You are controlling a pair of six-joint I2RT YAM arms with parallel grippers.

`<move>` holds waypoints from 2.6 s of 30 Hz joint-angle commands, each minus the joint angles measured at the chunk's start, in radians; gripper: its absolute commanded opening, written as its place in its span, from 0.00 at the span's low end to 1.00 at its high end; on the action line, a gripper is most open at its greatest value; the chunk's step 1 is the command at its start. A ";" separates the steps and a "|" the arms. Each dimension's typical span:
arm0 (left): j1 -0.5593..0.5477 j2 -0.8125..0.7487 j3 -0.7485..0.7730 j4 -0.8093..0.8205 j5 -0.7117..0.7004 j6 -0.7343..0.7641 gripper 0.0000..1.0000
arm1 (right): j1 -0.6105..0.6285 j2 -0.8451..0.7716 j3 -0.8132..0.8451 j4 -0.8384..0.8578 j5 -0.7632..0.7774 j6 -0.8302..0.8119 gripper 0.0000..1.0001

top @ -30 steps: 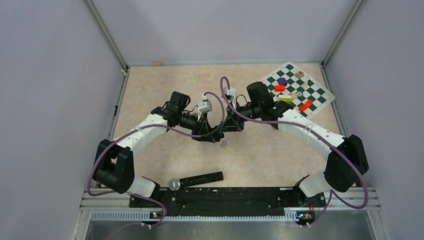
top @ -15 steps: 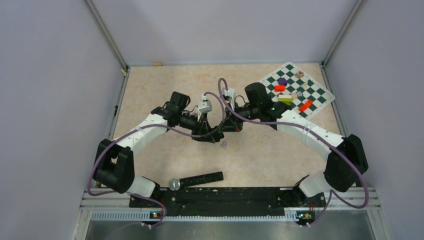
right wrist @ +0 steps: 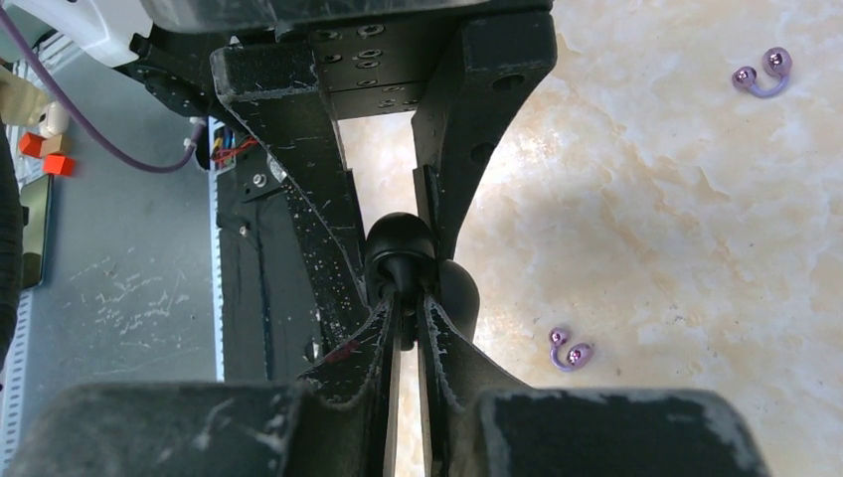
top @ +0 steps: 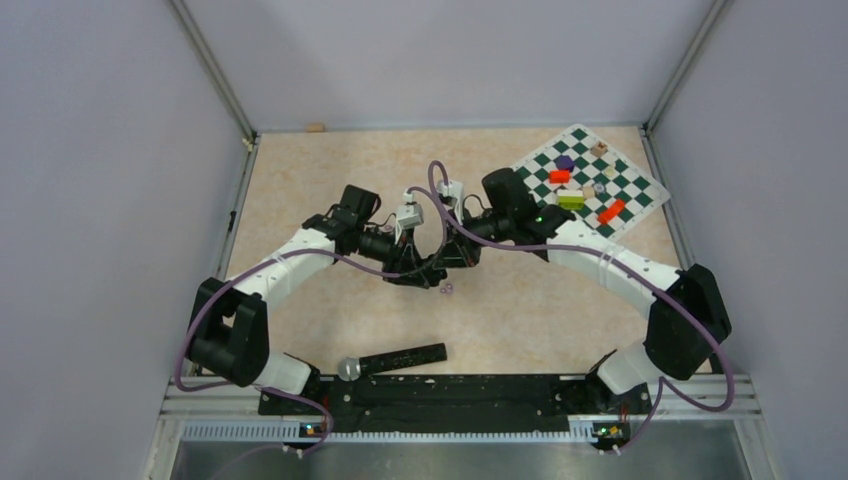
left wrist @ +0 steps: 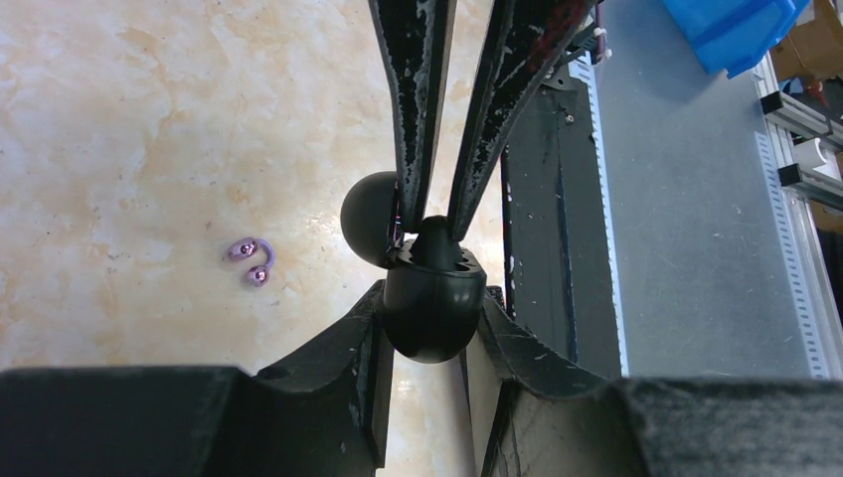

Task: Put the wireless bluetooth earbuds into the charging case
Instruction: Place the earbud in the charging case, then close the charging case.

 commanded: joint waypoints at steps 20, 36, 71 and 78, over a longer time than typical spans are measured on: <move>-0.005 -0.011 0.010 0.016 0.057 0.022 0.00 | -0.095 -0.093 0.060 -0.073 -0.048 -0.060 0.18; -0.004 -0.029 0.008 0.002 0.067 0.041 0.00 | -0.121 0.011 0.015 -0.034 -0.032 -0.049 0.09; -0.004 -0.029 0.005 0.001 0.066 0.049 0.00 | -0.087 0.050 0.012 -0.053 -0.201 -0.055 0.09; -0.003 -0.029 0.005 0.000 0.064 0.050 0.00 | -0.087 0.046 0.018 -0.066 -0.221 -0.060 0.09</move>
